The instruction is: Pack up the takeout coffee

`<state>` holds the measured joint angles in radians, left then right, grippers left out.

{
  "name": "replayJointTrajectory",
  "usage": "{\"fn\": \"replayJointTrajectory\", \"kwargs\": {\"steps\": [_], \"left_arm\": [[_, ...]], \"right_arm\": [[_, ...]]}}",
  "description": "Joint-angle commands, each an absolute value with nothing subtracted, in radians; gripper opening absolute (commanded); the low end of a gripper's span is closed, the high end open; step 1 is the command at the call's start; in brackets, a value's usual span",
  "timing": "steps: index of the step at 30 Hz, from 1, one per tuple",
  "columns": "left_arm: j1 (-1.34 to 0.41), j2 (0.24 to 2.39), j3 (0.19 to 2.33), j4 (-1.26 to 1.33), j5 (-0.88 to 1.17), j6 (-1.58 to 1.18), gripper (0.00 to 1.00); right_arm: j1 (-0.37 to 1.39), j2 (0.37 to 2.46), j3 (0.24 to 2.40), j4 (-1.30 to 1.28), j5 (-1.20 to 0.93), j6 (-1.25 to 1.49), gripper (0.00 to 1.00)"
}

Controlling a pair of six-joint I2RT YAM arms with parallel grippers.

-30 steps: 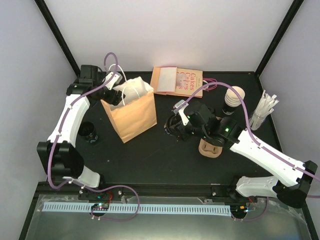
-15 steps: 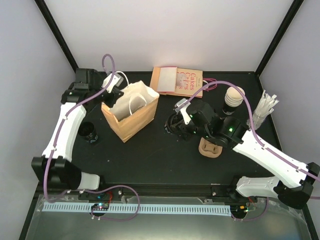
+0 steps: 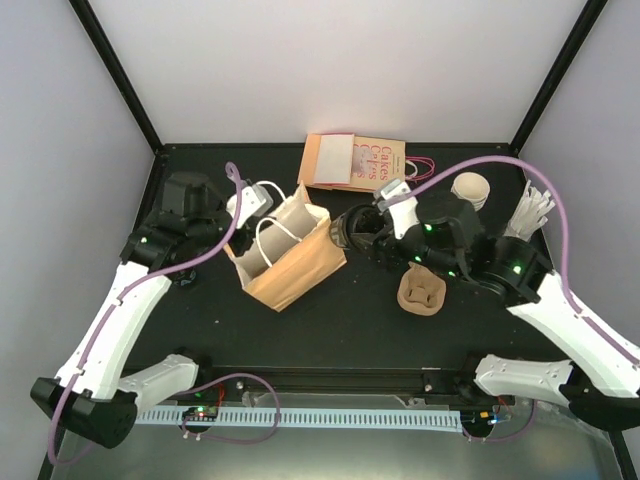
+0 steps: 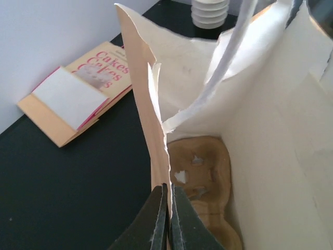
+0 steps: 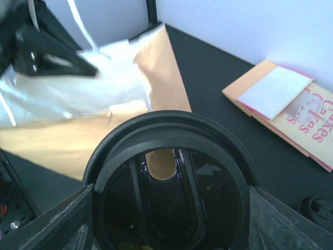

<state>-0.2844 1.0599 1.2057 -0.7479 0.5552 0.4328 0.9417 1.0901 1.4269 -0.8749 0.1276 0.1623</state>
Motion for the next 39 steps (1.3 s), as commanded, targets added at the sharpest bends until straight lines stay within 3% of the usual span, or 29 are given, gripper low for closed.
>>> {"fn": "replayJointTrajectory", "kwargs": {"steps": [1, 8, 16, 39], "left_arm": [[-0.374, 1.012, 1.202, -0.732, 0.471, 0.406, 0.02], [-0.45, 1.026, 1.221, -0.728, 0.367, 0.382, 0.02], [-0.51, 1.076, 1.236, -0.731, 0.342, 0.377, 0.02], [-0.558, 1.1, 1.242, -0.704, 0.361, 0.315, 0.03]], "right_arm": [[0.938, 1.039, 1.499, -0.898, 0.116, 0.145, 0.57], [0.939, 1.0, 1.551, -0.945, 0.121, 0.129, 0.57], [0.94, 0.996, 1.538, -0.853, -0.034, 0.074, 0.57], [0.963, 1.18, 1.446, -0.873, -0.174, 0.084, 0.55]]}}
